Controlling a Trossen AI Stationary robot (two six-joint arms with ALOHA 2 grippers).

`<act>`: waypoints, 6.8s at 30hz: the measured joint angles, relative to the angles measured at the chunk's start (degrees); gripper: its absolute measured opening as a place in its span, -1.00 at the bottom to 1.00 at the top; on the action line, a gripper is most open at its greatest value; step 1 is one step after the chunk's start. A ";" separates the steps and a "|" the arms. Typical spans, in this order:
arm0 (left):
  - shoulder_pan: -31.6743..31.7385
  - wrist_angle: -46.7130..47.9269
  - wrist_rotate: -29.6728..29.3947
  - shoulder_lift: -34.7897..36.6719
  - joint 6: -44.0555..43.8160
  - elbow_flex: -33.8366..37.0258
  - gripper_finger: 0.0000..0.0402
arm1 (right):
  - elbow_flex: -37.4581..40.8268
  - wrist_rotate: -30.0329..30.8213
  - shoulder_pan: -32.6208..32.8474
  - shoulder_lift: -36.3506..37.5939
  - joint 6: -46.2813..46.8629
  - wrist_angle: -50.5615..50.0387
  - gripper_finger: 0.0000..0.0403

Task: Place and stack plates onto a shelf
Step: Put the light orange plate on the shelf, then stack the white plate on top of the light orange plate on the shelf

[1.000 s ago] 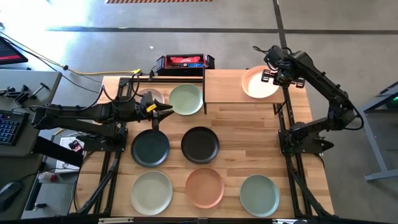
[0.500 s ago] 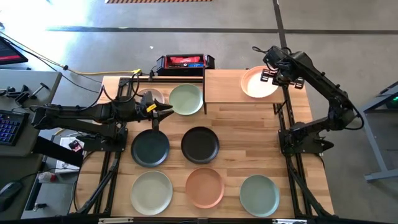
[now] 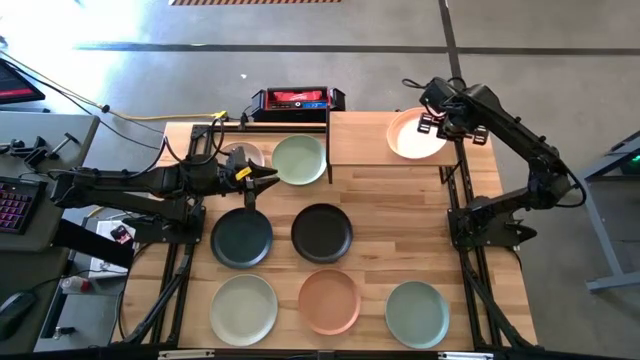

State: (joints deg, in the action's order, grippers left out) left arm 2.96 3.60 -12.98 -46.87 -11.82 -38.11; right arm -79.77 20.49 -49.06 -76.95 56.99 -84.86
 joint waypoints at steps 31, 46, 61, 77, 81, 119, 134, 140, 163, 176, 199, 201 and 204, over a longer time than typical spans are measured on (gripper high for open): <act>-0.02 0.02 0.01 0.00 0.02 0.00 -0.48 | 0.00 -0.56 -0.02 -0.04 -0.16 -1.70 -1.00; -0.02 0.02 0.03 0.00 0.03 0.00 -0.48 | 0.02 -2.81 -0.02 -0.04 -1.53 -0.79 -1.00; -0.02 -0.05 2.17 0.00 0.03 0.00 -0.48 | 0.02 -5.52 -0.02 -0.04 -3.78 0.03 -0.79; -0.02 -0.04 2.17 0.00 0.05 0.00 -0.48 | 0.02 -22.15 11.46 -0.04 -0.23 2.97 -0.75; -0.02 -0.04 2.17 0.00 0.02 0.00 -0.48 | 0.02 -22.21 17.98 -0.04 2.33 6.06 -0.75; -0.02 0.92 1.90 0.02 -0.50 0.00 -0.48 | 0.02 -17.94 16.53 -11.56 -6.63 3.28 -0.75; -0.01 19.95 -1.00 0.02 -13.22 0.00 -0.48 | 0.02 -25.04 31.26 -11.45 -9.51 6.88 -0.75; -0.02 29.83 3.09 0.02 -26.31 0.00 -0.48 | 0.02 -25.04 37.13 -11.45 -12.18 9.98 -0.75; 17.45 41.03 -2.53 -16.04 -26.57 -0.02 -0.48 | 0.02 -24.56 40.24 -11.43 -27.95 16.30 -0.75; 23.74 38.28 0.86 -24.06 -22.36 -0.02 -0.48 | 0.00 -23.36 40.23 -11.43 -30.25 17.57 -0.75; 25.20 35.12 2.45 -36.11 -16.30 -0.02 -0.48 | 0.00 -23.01 40.22 -11.43 -28.53 19.45 -0.75; 25.20 35.10 2.08 -36.85 -16.43 -0.02 -0.48 | 0.00 -23.01 40.22 -11.43 -28.52 19.45 -0.75; 25.20 35.01 1.95 -37.40 -16.41 -0.06 -0.50 | 0.00 -23.01 40.22 -11.43 -28.52 19.44 -0.75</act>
State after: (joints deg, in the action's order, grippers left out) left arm 28.16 38.61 -11.03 -84.28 -28.24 -38.17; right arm -79.77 -2.52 -8.84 -88.38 28.47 -65.42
